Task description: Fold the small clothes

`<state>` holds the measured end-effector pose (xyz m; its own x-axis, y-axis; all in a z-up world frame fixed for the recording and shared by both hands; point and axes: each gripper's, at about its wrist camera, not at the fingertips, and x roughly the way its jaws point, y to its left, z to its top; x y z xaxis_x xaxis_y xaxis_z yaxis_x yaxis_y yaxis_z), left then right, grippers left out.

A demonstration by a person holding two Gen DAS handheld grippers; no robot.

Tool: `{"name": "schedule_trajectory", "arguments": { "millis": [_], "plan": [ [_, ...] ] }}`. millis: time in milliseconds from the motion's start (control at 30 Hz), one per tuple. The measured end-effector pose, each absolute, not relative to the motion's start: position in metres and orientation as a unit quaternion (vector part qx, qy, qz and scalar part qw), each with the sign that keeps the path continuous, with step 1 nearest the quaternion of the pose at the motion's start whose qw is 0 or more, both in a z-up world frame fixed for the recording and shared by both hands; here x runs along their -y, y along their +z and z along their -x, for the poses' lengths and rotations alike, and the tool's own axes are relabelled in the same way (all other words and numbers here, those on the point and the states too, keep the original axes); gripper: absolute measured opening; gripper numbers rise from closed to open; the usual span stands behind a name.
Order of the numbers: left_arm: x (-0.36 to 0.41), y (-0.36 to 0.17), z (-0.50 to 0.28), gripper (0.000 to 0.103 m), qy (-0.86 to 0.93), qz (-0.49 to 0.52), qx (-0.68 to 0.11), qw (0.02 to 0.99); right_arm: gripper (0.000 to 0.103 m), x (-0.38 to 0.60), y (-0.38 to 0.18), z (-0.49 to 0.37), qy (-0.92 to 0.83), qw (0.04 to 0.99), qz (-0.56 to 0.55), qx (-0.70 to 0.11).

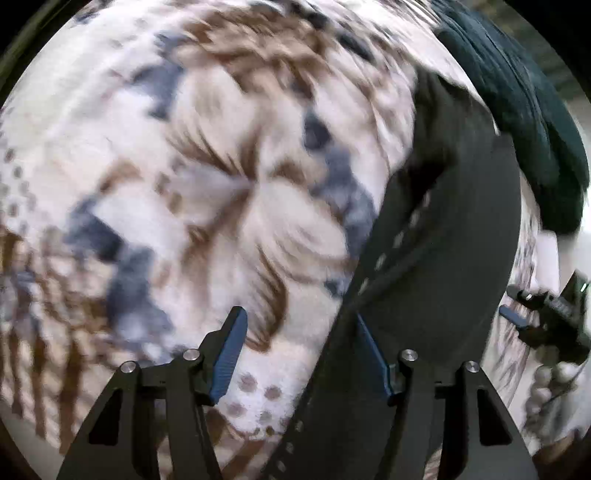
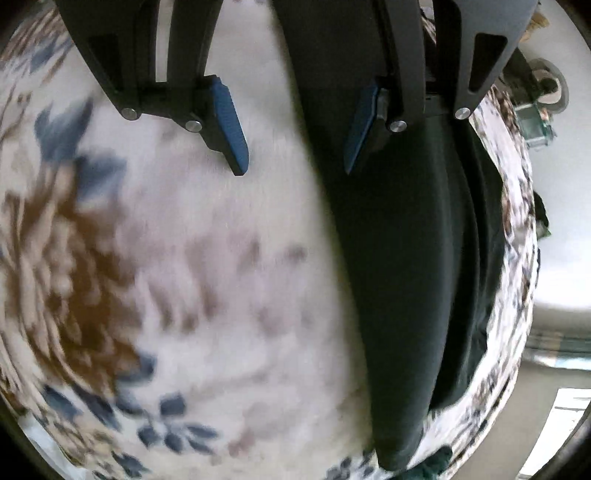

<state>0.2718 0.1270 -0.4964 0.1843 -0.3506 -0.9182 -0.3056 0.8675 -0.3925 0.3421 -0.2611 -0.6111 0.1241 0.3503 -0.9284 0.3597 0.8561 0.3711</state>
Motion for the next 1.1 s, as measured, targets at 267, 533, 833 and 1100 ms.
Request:
{"name": "schedule_trajectory", "arguments": {
  "millis": [267,533,833,1100],
  "plan": [
    [-0.068,-0.451,-0.444,0.056,-0.094,0.238,-0.565,0.784,0.056,0.282,-0.598,-0.444,0.028,0.731,-0.300,-0.612],
    [-0.025,-0.489,-0.562,0.009,-0.130,0.155,-0.579,0.790,0.052,0.292,-0.602,-0.557,0.072,0.734,-0.328,-0.591],
    [-0.051,-0.501,-0.566,0.009,-0.115,0.179,-0.569,0.794,0.009,0.285,-0.598,-0.576,0.034,0.760,-0.283,-0.584],
    [-0.055,-0.474,-0.559,0.038,-0.140,0.241,-0.573,0.771,0.045,0.313,-0.592,-0.582,0.058,0.721,-0.323,-0.611]
  ]
}}
